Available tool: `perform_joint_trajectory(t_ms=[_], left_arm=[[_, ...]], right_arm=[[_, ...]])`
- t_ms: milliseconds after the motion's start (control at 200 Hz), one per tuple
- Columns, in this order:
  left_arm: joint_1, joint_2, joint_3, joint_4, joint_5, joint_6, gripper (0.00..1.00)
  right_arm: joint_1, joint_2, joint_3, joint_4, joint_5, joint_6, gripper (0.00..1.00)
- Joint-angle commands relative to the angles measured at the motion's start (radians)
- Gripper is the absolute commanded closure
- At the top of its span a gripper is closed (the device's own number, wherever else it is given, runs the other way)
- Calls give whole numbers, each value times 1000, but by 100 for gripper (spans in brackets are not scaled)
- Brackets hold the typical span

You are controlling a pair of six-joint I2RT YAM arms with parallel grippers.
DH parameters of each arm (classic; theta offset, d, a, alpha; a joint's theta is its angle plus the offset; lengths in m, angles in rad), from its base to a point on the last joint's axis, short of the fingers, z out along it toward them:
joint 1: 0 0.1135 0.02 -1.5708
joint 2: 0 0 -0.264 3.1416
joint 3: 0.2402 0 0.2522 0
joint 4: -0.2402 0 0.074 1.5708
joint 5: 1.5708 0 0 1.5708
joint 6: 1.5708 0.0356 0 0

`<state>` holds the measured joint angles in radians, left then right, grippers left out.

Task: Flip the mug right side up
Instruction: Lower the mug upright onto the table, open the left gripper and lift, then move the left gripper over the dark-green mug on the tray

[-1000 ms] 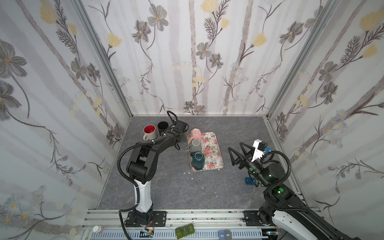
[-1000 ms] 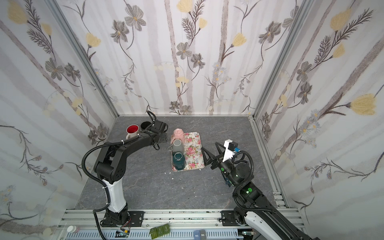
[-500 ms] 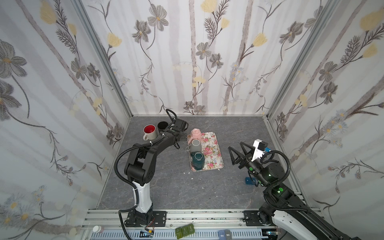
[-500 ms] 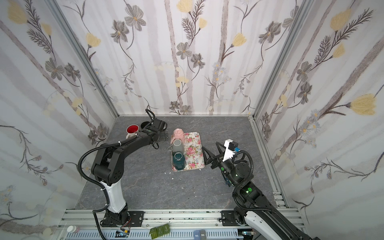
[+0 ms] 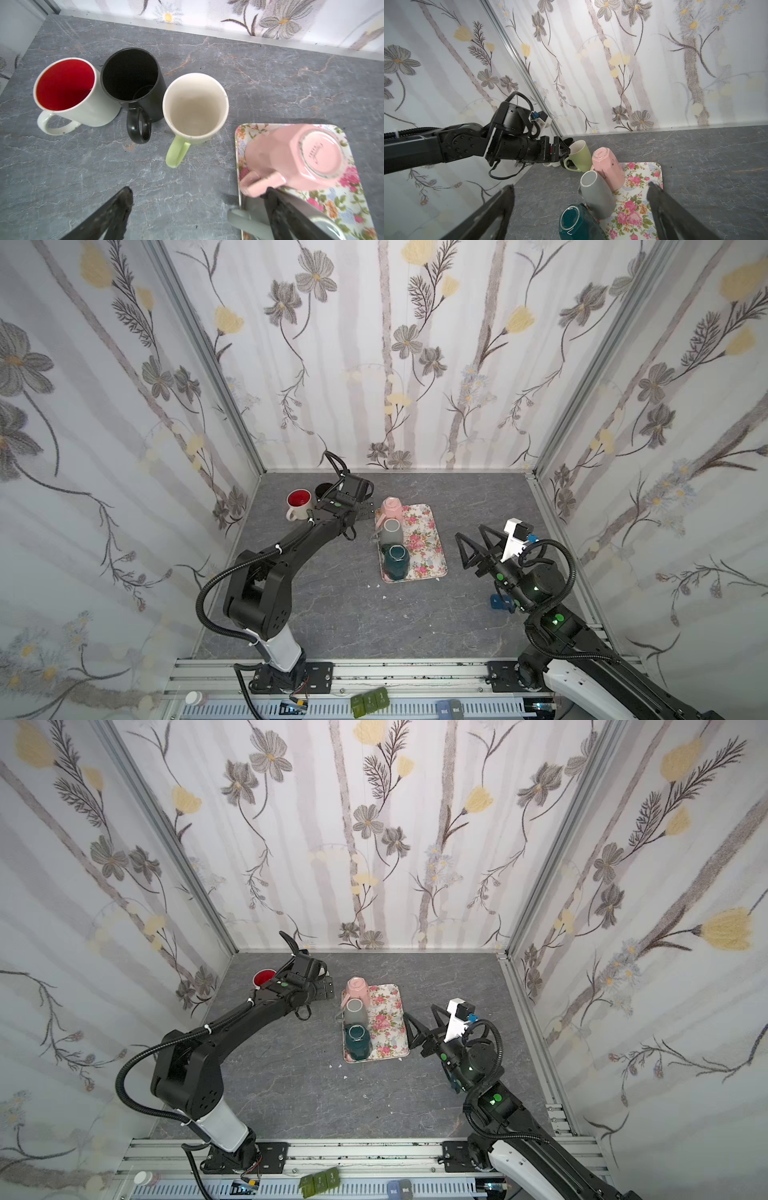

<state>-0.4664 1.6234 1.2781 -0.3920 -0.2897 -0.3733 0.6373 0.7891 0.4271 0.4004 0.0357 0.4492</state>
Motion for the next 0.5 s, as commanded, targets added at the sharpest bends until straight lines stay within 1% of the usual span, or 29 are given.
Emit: perform_joint_trajectory(t_ms=[0,110,205,290,385,495], left_arm=[[-26,-96,-72,45,37,7,0],[-50,-234,-204,147,147,47,0],[-61,-352,-336,247,235,41,0],[-71,-436,-420,304,283,34,0],[-81,-485,-494,365,335,49,0],[-91,-493,-535,393,404,73,0]], right_arm=[[-1,26,22,9,-31,21,0],[-2,82,30,27,-48,58,0],[1,151,32,81,-118,108,0],[10,212,37,107,-155,135,0],[22,259,52,99,-168,141,0],[33,265,53,90,-171,137,0]])
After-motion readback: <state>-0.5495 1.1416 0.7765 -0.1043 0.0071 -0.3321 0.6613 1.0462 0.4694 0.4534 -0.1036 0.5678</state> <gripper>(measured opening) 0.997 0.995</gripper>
